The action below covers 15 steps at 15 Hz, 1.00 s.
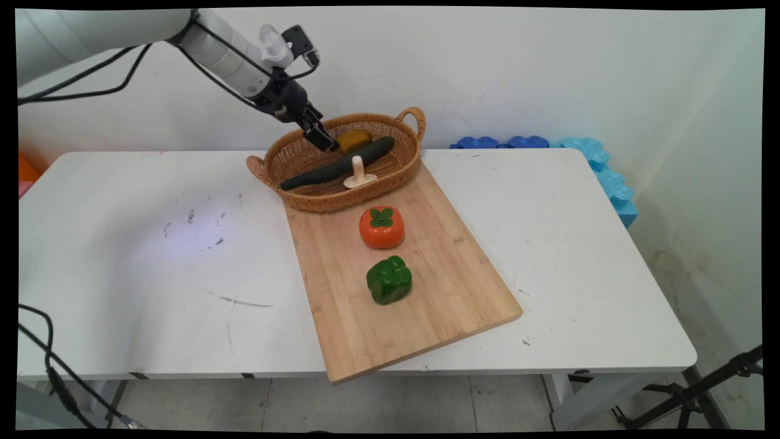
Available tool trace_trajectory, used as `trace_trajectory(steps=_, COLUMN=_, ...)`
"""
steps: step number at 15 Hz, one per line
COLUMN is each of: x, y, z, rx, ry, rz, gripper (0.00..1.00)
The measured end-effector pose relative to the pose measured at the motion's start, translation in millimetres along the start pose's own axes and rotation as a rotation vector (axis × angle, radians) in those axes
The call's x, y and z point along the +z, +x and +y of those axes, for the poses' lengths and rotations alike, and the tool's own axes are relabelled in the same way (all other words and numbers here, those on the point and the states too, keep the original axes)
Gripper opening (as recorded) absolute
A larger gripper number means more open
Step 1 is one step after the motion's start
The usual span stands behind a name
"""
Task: Pick up the potato from the vegetable basket
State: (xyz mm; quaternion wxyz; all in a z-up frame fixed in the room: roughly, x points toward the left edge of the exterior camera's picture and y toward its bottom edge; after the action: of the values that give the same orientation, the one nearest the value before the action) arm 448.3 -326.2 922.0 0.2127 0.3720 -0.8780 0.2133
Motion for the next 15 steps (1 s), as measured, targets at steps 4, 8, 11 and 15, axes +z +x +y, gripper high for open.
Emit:
trace_trajectory(steps=4, x=32, y=5, z=-28, rx=0.049, ry=0.035, rz=-0.014, gripper=1.0)
trace_trajectory(steps=8, x=61, y=10, z=-42, rx=0.091, ry=0.043, rz=-0.025, gripper=1.0)
trace_trajectory(steps=11, x=80, y=12, z=-47, rx=0.121, ry=0.038, rz=-0.031, gripper=1.0)
trace_trajectory(steps=15, x=98, y=16, z=-48, rx=0.147, ry=0.026, rz=-0.033, gripper=1.0)
